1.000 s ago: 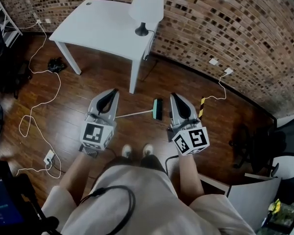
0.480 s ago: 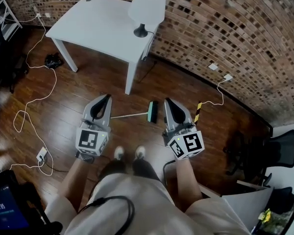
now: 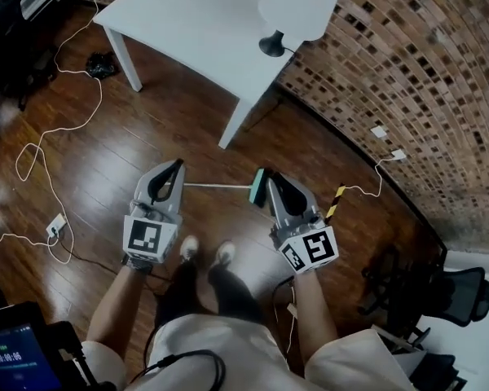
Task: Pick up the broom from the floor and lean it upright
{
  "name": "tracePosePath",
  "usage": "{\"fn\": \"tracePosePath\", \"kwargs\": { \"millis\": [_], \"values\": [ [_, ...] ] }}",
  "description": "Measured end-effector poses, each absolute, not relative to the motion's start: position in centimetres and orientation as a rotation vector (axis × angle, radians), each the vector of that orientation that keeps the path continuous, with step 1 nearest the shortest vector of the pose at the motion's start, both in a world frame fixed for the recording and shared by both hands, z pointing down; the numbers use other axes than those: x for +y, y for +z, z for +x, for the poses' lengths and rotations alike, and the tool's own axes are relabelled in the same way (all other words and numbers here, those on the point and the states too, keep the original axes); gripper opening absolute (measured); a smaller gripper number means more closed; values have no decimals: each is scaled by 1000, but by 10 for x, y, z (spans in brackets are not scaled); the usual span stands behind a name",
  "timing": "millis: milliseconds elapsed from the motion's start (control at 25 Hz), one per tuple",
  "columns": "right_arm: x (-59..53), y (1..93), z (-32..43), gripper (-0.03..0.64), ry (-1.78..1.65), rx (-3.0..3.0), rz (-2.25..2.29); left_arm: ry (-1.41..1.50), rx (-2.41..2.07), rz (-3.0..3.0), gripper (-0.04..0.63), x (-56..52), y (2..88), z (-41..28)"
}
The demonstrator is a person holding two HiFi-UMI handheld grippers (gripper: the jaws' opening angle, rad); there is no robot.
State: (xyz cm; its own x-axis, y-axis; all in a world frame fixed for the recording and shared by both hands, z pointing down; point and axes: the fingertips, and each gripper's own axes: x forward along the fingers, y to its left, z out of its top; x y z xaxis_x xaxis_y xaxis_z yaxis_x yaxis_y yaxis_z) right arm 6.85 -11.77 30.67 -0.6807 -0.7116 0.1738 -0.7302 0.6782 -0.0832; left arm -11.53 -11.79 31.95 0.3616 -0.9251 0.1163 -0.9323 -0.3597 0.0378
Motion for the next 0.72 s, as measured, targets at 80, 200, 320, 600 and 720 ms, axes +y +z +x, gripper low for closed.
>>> {"fn": "tracePosePath", "kwargs": {
  "millis": [80,200,320,600,720],
  "values": [
    [-128,328,56,55,233,-2756,1135,135,-1735,2472,2,-121,337,-126],
    [-141,370,32,57,248,-2743,1046,140,-1751,2416,2,-123,375,-145],
    [-150,413,6,58,258,-2732,946,134,-1747,2369,2,-123,413,-163],
    [-167,530,-44,58,217,-2696,727,184,-1786,2235,2,-126,503,-215],
    [-166,585,-59,58,205,-2667,632,189,-1855,2182,2,-128,543,-241]
  ]
}}
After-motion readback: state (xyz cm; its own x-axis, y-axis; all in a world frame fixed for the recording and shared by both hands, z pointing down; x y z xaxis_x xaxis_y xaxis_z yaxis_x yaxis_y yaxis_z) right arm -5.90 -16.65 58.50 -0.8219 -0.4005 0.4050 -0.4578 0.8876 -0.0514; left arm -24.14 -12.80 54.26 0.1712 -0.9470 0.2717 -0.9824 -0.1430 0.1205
